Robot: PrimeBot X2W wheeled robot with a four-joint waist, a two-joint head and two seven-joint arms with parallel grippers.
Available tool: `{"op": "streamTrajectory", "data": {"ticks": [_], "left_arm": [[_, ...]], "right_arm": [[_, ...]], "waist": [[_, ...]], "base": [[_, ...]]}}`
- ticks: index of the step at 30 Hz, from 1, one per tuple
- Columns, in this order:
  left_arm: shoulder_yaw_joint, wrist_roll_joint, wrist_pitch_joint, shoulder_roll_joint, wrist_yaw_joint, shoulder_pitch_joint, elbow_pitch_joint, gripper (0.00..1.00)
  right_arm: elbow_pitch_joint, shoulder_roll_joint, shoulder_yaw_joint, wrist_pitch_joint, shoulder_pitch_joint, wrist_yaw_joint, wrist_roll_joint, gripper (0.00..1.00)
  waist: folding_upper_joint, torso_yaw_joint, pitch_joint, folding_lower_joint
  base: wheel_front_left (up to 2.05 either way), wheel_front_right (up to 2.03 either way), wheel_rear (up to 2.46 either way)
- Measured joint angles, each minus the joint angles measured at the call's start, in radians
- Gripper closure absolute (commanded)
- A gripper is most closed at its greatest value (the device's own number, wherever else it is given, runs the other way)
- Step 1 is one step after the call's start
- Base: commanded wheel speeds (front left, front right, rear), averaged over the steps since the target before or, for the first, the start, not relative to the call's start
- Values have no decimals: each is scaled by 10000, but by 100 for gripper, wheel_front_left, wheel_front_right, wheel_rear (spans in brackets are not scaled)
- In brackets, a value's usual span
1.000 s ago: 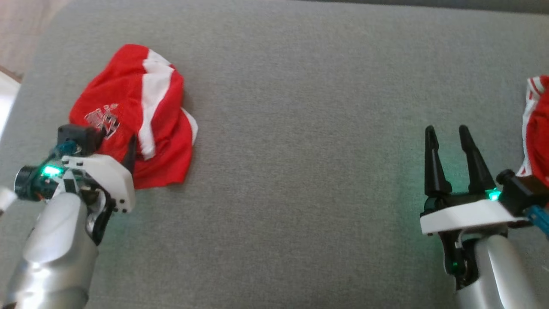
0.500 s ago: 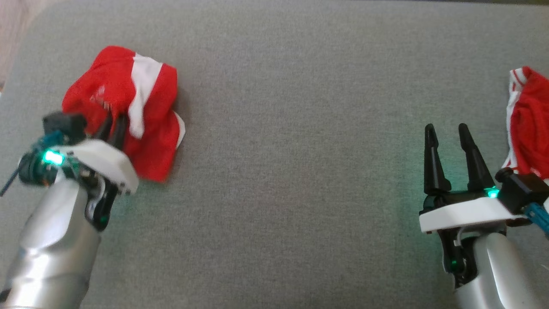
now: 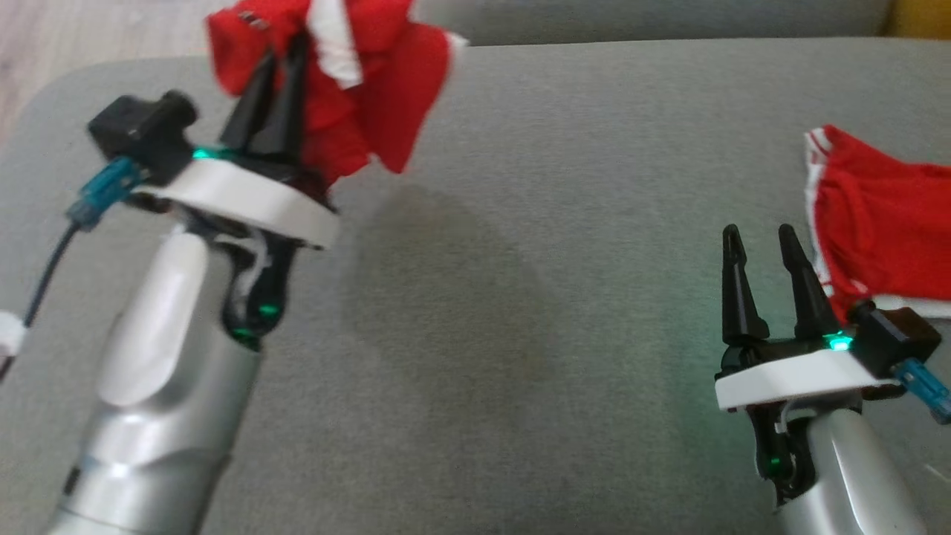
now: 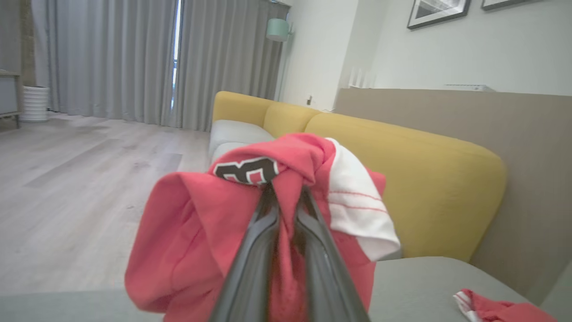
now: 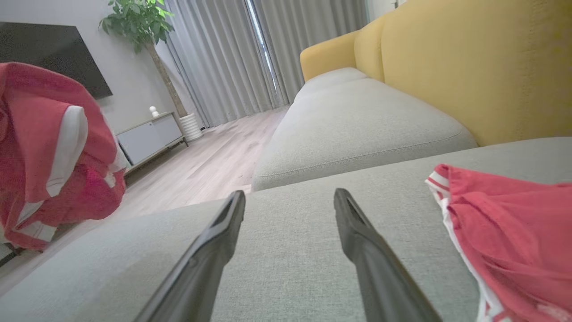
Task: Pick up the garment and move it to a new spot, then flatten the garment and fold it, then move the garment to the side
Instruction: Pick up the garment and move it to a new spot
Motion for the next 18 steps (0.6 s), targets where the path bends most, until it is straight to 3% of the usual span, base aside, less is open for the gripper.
{"op": "streamTrajectory", "data": {"ticks": [6, 11, 12, 13, 18], "left_arm": [[-583, 33, 704, -483, 504, -30, -815, 100], [-823, 54, 849, -1133, 640, -787, 132, 100], [-857, 50, 805, -1206, 623, -1022, 410, 32], [-855, 50, 663, -1281, 591, -1249, 675, 0], [-564, 105, -355, -1383, 560, -2082, 1565, 0]], "right_arm": [[125, -2, 326, -128, -48, -2, 305, 0], [309, -2, 683, -309, -650, -2, 598, 0], [343, -6, 696, -347, -728, 0, 627, 0], [399, -6, 713, -407, -791, 0, 650, 0], [573, -6, 679, -487, -827, -2, 715, 0]], "waist": [[0, -782, 115, 0], [0, -1741, 441, 2], [0, -1885, 501, 2], [0, -2021, 561, 2], [0, -2440, 804, 3]], "base": [[0, 0, 0], [0, 0, 0], [0, 0, 0], [0, 0, 0], [0, 0, 0]]}}
